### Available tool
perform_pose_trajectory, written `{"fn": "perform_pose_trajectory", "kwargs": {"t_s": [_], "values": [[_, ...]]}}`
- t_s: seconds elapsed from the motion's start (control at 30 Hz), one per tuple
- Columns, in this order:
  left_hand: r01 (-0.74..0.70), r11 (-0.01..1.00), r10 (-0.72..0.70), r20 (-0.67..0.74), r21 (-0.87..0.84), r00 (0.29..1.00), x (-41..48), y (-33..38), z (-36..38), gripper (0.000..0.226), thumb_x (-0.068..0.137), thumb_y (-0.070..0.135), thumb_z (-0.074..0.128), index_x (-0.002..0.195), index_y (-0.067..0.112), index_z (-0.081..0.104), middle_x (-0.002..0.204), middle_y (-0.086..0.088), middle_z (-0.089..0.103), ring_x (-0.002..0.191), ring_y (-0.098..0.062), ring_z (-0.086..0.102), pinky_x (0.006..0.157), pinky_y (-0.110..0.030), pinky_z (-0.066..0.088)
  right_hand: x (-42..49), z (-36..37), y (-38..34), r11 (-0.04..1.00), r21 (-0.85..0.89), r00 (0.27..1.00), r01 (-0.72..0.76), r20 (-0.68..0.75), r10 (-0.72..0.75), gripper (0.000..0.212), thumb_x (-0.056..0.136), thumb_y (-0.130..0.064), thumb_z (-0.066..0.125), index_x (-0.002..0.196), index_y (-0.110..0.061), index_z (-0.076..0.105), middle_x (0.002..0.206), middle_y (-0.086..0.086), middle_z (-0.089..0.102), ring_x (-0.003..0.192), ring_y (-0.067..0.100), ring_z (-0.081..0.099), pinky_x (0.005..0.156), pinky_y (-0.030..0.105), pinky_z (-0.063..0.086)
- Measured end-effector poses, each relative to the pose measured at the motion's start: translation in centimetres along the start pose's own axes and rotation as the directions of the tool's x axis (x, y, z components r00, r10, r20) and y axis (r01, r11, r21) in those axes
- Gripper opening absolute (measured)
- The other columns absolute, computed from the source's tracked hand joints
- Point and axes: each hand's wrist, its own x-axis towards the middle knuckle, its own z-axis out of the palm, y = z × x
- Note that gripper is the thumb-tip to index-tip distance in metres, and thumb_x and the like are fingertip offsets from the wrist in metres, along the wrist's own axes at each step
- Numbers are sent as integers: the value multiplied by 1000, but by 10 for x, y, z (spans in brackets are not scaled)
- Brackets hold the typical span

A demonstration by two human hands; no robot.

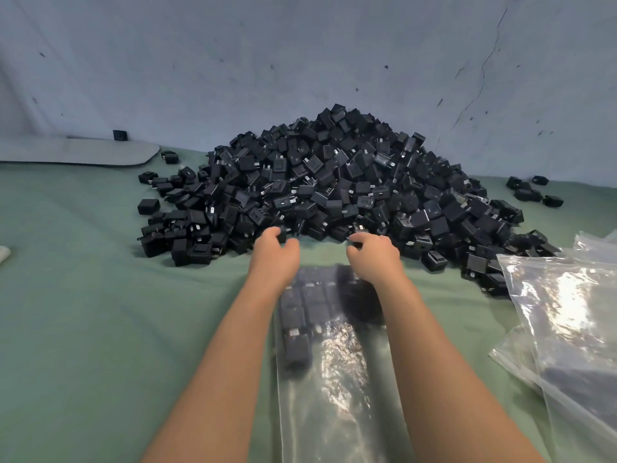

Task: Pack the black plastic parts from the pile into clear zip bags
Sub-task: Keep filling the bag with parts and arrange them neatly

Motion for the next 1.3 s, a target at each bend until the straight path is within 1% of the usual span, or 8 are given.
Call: {"fn": "perform_pose_trajectory", "kwargs": {"t_s": [0.13,0.3,0.47,0.57,0.8,0.93,1.07,1.3], "values": [[-21,996,25,36,-90,999,13,8,14,43,95,21,46,137,13,44,135,-6,50,114,-21,52,99,-30,40,26,12,-6,987,-96,989,-131,50,136,45,96,-36,39,141,-38,40,148,12,32,136,35,27,114,45,21],[-19,989,30,70,-148,997,17,10,26,42,94,21,47,136,13,46,131,-3,51,101,-14,49,87,-24,36,29,15,-11,983,-83,986,-164,-18,163,43,95,-36,42,138,-38,43,146,12,36,135,33,27,113,47,17],[68,913,-20,122,-403,992,3,12,16,17,99,29,43,89,17,52,91,-2,58,88,-19,58,85,-31,49,-16,-28,-25,974,156,986,166,-14,-166,32,94,-31,47,124,-38,54,99,-5,59,94,17,59,81,30,46],[133,837,-16,219,-530,976,-19,21,-1,24,101,33,40,92,16,54,84,-4,68,72,-13,68,70,-25,57,-70,-50,-34,924,122,928,363,44,-370,27,94,-28,49,115,-40,61,89,-15,58,63,5,52,58,20,40],[0,950,98,301,-312,949,-88,12,-26,23,90,28,62,88,5,64,71,-5,68,60,-12,67,62,-27,58,-175,-50,-12,869,84,870,488,37,-492,31,95,-19,53,119,-37,62,113,0,58,113,15,48,88,20,34],[57,943,44,292,-328,956,-126,3,-22,19,92,15,58,74,7,60,52,0,64,48,-8,63,52,-19,54,-215,-35,7,872,129,881,472,-39,-471,31,95,-19,54,119,-36,63,115,-7,53,110,8,48,82,10,30],[-89,991,113,261,-101,959,-158,-14,-17,19,91,33,59,93,14,57,79,-4,70,72,-15,68,74,-31,56,-246,-34,34,883,263,920,390,-155,-360,32,93,-11,56,111,-36,65,110,-10,60,98,-3,52,85,3,34],[-614,651,228,656,446,720,-203,-44,-10,32,83,41,61,110,25,56,111,1,50,107,-18,47,88,-30,39,-291,-62,57,722,667,979,187,-69,-190,26,92,-13,58,96,-36,69,98,19,67,83,18,53,84,40,46]]}}
